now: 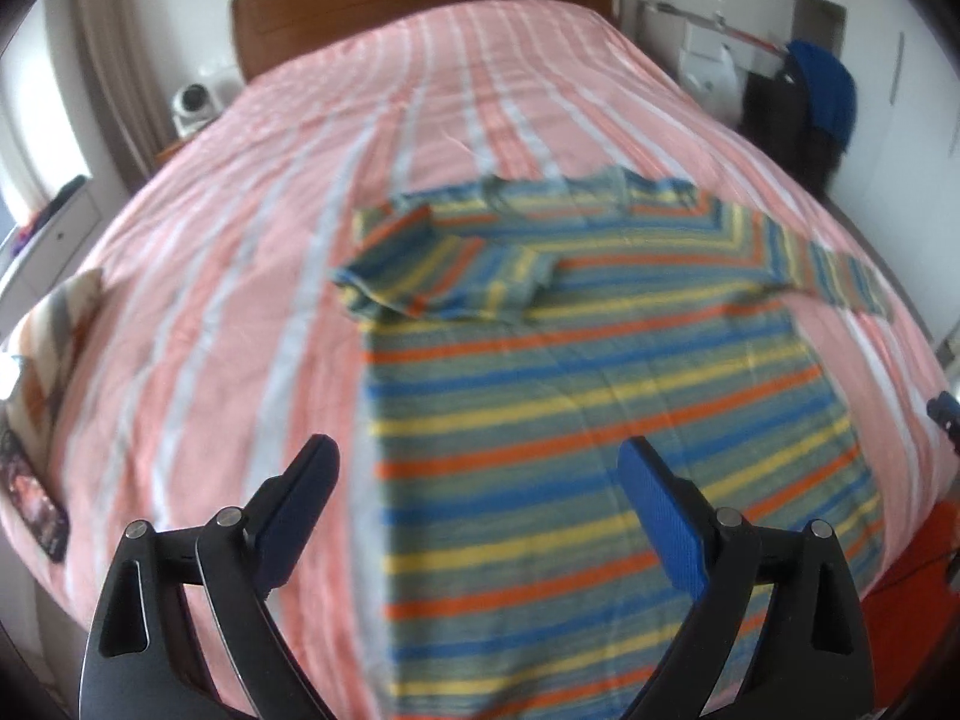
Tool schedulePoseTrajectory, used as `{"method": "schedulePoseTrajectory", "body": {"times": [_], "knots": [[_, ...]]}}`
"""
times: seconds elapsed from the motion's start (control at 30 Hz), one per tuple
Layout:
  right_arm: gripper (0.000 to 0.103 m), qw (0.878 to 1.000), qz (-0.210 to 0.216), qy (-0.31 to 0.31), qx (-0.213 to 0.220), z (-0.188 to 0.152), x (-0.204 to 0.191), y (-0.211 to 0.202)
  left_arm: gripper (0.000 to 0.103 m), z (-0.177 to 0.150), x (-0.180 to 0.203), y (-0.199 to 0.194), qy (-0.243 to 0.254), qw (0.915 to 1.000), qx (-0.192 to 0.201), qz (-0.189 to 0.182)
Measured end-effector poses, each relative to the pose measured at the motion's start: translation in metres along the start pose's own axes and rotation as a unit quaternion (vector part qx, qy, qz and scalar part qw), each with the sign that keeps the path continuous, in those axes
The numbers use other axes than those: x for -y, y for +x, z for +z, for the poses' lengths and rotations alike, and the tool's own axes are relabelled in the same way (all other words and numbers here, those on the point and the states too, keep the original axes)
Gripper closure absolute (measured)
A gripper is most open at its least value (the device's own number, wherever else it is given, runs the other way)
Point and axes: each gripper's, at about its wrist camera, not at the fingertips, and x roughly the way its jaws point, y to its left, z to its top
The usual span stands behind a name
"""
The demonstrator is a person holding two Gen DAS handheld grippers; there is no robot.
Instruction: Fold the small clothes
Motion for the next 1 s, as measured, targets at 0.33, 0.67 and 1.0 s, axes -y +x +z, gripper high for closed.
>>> {"method": "schedulePoseTrajectory", "body": {"times": [0.33,0.67,1.0], "knots": [[0.03,0.999,0.027,-0.029,-0.002,-0.025,-0.044,0.013,0.008,0.009,0.005,0.001,0.062,0.9978,0.001,0.025],[0.03,0.998,0.031,-0.058,-0.017,-0.042,-0.061,0.021,0.008,0.093,-0.015,0.087,0.07,0.9975,-0.009,-0.001],[0.03,0.997,0.037,-0.058,-0.02,-0.044,-0.06,0.025,0.097,0.088,0.005,0.171,0.071,0.9945,-0.077,-0.008]]}}
